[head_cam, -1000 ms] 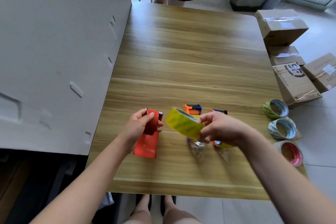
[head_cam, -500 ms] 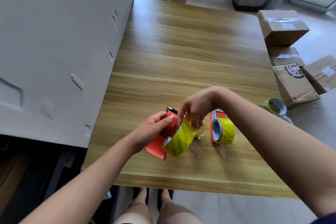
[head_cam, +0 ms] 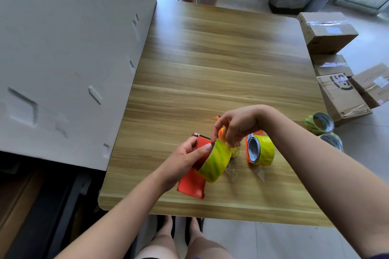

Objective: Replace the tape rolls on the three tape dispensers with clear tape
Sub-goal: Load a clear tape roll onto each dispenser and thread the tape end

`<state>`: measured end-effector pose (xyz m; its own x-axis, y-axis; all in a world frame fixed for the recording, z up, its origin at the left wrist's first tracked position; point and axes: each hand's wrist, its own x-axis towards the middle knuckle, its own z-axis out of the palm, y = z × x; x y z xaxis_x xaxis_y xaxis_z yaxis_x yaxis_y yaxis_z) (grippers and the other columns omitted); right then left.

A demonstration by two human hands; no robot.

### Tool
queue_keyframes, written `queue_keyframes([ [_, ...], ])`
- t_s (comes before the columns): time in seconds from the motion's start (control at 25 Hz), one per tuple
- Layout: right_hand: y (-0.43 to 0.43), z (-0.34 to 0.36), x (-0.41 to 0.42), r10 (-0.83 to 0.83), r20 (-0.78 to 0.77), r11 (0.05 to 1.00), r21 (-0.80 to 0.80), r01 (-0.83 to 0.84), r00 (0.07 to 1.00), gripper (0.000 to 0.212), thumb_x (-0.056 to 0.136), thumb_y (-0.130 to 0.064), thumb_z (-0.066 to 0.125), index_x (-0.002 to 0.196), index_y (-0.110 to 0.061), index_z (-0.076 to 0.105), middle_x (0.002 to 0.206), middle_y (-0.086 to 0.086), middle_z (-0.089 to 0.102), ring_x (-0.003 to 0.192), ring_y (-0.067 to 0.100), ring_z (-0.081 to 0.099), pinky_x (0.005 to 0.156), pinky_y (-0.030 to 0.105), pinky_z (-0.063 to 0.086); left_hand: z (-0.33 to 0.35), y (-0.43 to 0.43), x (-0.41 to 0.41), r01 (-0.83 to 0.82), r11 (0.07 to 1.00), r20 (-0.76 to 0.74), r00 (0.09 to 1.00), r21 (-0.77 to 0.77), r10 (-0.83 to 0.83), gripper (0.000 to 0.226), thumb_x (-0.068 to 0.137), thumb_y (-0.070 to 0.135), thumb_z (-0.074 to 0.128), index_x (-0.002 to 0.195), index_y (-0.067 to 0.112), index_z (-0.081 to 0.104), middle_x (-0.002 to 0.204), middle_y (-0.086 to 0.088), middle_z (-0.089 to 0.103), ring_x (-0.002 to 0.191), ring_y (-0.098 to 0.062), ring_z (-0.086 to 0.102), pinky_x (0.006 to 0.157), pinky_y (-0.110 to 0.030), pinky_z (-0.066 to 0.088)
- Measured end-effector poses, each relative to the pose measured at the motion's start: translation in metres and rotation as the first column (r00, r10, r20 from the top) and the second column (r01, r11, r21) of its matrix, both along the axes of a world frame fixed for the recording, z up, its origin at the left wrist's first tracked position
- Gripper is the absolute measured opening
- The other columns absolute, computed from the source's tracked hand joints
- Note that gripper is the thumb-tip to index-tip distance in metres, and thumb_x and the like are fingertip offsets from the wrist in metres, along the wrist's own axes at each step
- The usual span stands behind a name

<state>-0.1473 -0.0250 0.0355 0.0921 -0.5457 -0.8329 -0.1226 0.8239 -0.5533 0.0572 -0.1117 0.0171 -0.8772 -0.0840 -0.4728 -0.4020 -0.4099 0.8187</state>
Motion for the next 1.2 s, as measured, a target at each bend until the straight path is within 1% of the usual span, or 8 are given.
queue_keyframes([
  [0.28,0.004,-0.008,0.005,-0.249,0.079,0.967,-0.040,0.252,0.965,0.036,0.082,0.020,0.040,0.105,-0.002,0.057,0.078,0.018,0.070,0.050,0.017,0.056,0.051,0.023,0.051,-0.015,0.004,0.002,0.134,0.964,0.124,0.987,-0.229,-0.107,0.062,0.058,0.007,0.086,0.112,0.008,0.054,0.098,-0.010,0.067,0.085,-0.016,0.063,0.077,-0.030,0.054],
  [0.4,0.006,-0.017,0.021,-0.367,0.051,0.926,-0.075,0.370,0.929,0.035,0.082,0.019,0.042,0.109,0.000,0.054,0.078,0.017,0.069,0.050,0.015,0.057,0.050,0.021,0.051,-0.027,0.017,0.008,-0.008,0.989,0.120,0.992,-0.147,0.026,0.061,0.056,-0.004,0.083,0.109,0.001,0.054,0.090,-0.009,0.066,0.079,-0.017,0.063,0.069,-0.028,0.054],
  [0.56,0.031,-0.028,0.046,-0.755,-0.077,0.637,-0.324,0.700,0.652,0.027,0.084,0.009,0.056,0.108,-0.004,0.057,0.078,0.012,0.064,0.055,0.014,0.056,0.049,0.018,0.049,-0.031,0.020,0.007,-0.212,0.968,0.129,0.965,-0.138,0.229,0.052,0.060,-0.008,0.079,0.104,0.001,0.053,0.083,-0.007,0.067,0.069,-0.012,0.064,0.061,-0.022,0.054],
  [0.64,0.054,-0.038,0.066,-0.710,-0.107,0.687,-0.328,0.649,0.696,0.041,0.077,-0.001,0.070,0.113,-0.017,0.058,0.095,0.007,0.065,0.079,0.014,0.061,0.067,0.021,0.051,-0.031,0.012,0.006,-0.272,0.951,0.137,0.947,-0.144,0.291,0.051,0.061,-0.005,0.079,0.103,0.001,0.053,0.081,-0.006,0.066,0.067,-0.012,0.062,0.060,-0.023,0.053],
  [0.72,0.071,-0.046,0.096,-0.573,-0.092,0.793,-0.313,0.523,0.814,0.080,0.065,-0.013,0.084,0.132,-0.033,0.044,0.126,0.001,0.053,0.113,0.013,0.054,0.091,0.027,0.048,-0.031,0.004,0.006,-0.286,0.949,0.132,0.944,-0.134,0.303,0.054,0.058,0.000,0.081,0.104,0.001,0.052,0.083,-0.007,0.067,0.073,-0.016,0.063,0.064,-0.026,0.053],
  [0.84,0.064,-0.056,0.122,-0.539,-0.054,0.782,-0.401,0.476,0.841,0.125,0.055,-0.015,0.090,0.148,-0.037,0.010,0.143,-0.004,0.036,0.128,0.010,0.045,0.097,0.022,0.045,-0.026,-0.001,0.004,-0.257,0.966,0.120,0.958,-0.040,0.260,0.067,0.052,0.006,0.082,0.112,-0.001,0.051,0.096,-0.016,0.068,0.086,-0.026,0.065,0.076,-0.038,0.054],
  [1.0,0.052,-0.054,0.115,-0.678,0.067,0.622,-0.478,0.620,0.732,0.112,0.047,-0.010,0.089,0.134,-0.052,0.032,0.133,0.010,0.044,0.117,0.021,0.057,0.099,0.039,0.050,-0.016,-0.007,0.004,-0.148,0.985,0.038,0.989,0.086,0.146,0.059,0.063,-0.011,0.073,0.117,-0.003,0.049,0.100,-0.018,0.067,0.087,-0.025,0.067,0.070,-0.028,0.057],
  [1.2,0.056,-0.049,0.114,-0.695,0.164,0.565,-0.476,0.674,0.700,0.097,0.046,-0.003,0.086,0.124,-0.045,0.047,0.132,0.022,0.049,0.110,0.025,0.060,0.088,0.035,0.054,-0.012,-0.006,-0.001,-0.109,0.974,0.056,0.993,0.197,0.100,0.051,0.083,0.027,0.054,0.123,-0.005,0.051,0.111,-0.023,0.064,0.091,-0.022,0.066,0.074,-0.026,0.056],
])
